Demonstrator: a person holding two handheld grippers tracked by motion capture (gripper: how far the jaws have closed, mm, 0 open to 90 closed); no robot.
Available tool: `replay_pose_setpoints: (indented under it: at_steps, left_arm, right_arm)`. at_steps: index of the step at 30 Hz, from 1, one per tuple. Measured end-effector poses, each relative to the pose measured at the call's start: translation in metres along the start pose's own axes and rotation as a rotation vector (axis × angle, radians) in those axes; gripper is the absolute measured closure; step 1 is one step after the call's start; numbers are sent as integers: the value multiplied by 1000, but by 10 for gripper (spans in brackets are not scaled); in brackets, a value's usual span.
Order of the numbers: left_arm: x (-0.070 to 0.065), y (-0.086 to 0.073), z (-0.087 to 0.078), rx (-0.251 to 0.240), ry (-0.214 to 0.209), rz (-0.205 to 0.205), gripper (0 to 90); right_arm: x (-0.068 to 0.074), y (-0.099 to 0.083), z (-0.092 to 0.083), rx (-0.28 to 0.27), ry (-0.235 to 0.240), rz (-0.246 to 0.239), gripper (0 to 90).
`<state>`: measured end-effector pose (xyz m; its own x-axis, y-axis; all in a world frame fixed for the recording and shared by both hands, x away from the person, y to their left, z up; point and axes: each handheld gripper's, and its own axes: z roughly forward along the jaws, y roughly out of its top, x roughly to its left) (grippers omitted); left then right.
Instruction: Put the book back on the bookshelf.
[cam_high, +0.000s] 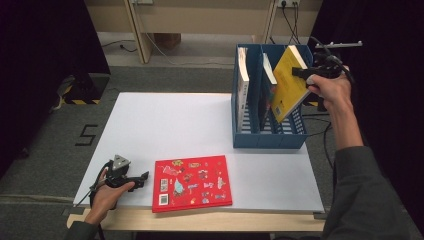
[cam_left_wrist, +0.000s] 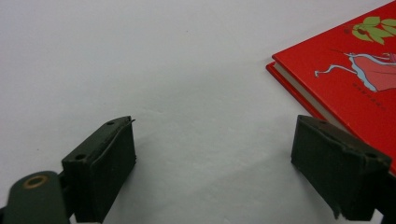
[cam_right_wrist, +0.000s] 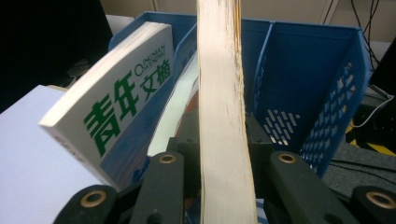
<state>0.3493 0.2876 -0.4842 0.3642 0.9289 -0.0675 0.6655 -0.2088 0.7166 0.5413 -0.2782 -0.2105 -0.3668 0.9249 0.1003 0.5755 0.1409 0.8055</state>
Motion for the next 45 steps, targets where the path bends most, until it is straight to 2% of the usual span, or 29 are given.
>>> replay_pose_setpoints:
  at_steps: [1,2,3,4,10,15,16,18,23,30,33,34,35,36,41,45]
  left_arm:
    - [0,0,0,0,0,1,125]
    - [0,0,0,0,0,0,125]
    - [0,0,0,0,0,0,125]
    - [0,0,0,0,0,0,125]
    - [0,0,0,0,0,0,125]
    - [0,0,0,0,0,1,125]
    - [0,0,0,0,0,1,125]
    - [0,0,0,-1,0,1,125]
    - [0,0,0,-1,0,1,125]
    - [0,0,0,0,1,1,125]
    - [0,0,0,-1,1,2,124]
    - [0,0,0,-1,1,2,125]
    - [0,0,0,-1,1,2,124]
    - [0,0,0,-1,1,2,125]
    - [0,0,0,-3,3,2,125]
    - [-1,0,0,-4,3,1,125]
  right_arm:
    - [0,0,11,3,-6,10,750]
    - [0,0,11,3,-6,10,750]
    - [-1,0,21,3,-9,24,749]
    - [-1,0,21,3,-9,24,749]
    - [-3,-4,53,16,-18,48,747]
    - [-6,-7,68,22,-25,69,747]
    - [-6,-9,75,29,-28,67,746]
    - [-6,-9,78,35,-28,66,746]
    - [-11,-16,91,25,-21,107,745]
    - [-17,-27,105,45,-9,145,734]
    - [-16,-30,108,50,6,136,724]
    - [-14,-33,111,50,20,136,696]
    - [-14,-33,111,50,20,136,696]
    - [-15,-32,111,54,46,138,675]
    - [-16,-33,107,62,48,138,663]
    - [-20,-39,99,47,55,157,629]
